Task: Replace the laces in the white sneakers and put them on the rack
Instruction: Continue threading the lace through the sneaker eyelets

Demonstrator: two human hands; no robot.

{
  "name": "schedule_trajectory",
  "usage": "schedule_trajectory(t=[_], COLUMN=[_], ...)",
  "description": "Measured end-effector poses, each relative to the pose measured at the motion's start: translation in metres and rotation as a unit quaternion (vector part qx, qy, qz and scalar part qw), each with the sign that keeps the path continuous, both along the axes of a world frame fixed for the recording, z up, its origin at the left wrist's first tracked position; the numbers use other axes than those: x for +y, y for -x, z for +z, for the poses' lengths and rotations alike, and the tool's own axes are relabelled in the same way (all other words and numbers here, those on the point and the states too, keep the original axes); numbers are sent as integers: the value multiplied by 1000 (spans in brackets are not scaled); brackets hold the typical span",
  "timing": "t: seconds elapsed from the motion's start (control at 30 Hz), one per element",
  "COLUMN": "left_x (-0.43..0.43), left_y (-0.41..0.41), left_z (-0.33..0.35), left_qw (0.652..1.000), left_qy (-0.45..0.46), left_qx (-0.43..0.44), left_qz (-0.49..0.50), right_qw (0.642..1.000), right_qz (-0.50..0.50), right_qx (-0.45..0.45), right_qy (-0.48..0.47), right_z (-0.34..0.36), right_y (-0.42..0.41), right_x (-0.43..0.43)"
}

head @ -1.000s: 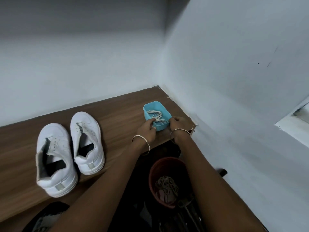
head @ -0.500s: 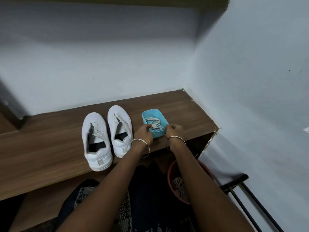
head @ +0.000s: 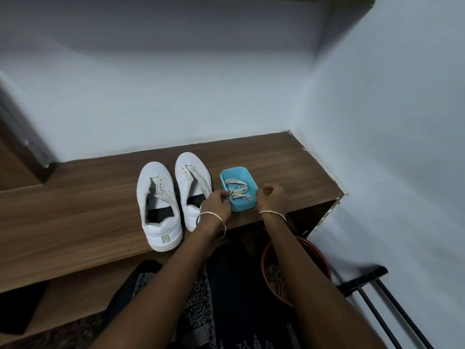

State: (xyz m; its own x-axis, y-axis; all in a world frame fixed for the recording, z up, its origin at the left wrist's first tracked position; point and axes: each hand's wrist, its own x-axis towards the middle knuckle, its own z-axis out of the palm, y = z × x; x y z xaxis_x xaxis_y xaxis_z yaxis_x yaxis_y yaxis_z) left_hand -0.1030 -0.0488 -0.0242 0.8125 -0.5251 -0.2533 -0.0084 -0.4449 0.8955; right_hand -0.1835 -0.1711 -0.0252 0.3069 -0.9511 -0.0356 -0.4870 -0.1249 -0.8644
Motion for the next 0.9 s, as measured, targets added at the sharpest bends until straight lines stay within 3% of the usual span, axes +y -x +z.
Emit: schedule_trajectory(t=[0.13, 0.23, 0.3, 0.67, 0.77, 0.9], left_x=[-7, 1, 9, 21, 22, 22], left_y=[-20, -19, -16, -27, -28, -27], left_z=[-34, -10, 11, 29, 29, 32], left_qw=[999, 998, 996, 990, 991, 990], left_qy=[31, 57, 73, 127, 125, 135], left_qx=[-2, -19, -36, -34, -26, -20], left_qz=[29, 34, 33, 47, 43, 43], right_qw=[966, 914, 897, 899, 913, 954], right_qz=[85, 145, 151, 126, 112, 109], right_qx=[154, 315, 363, 390, 362, 253], right_qy=[191, 211, 200, 155, 150, 118], right_z=[2, 0, 0, -1, 4, 26], right_y=[-19, -36, -43, -58, -54, -44], right_x=[-7, -10, -8, -8, -11, -20])
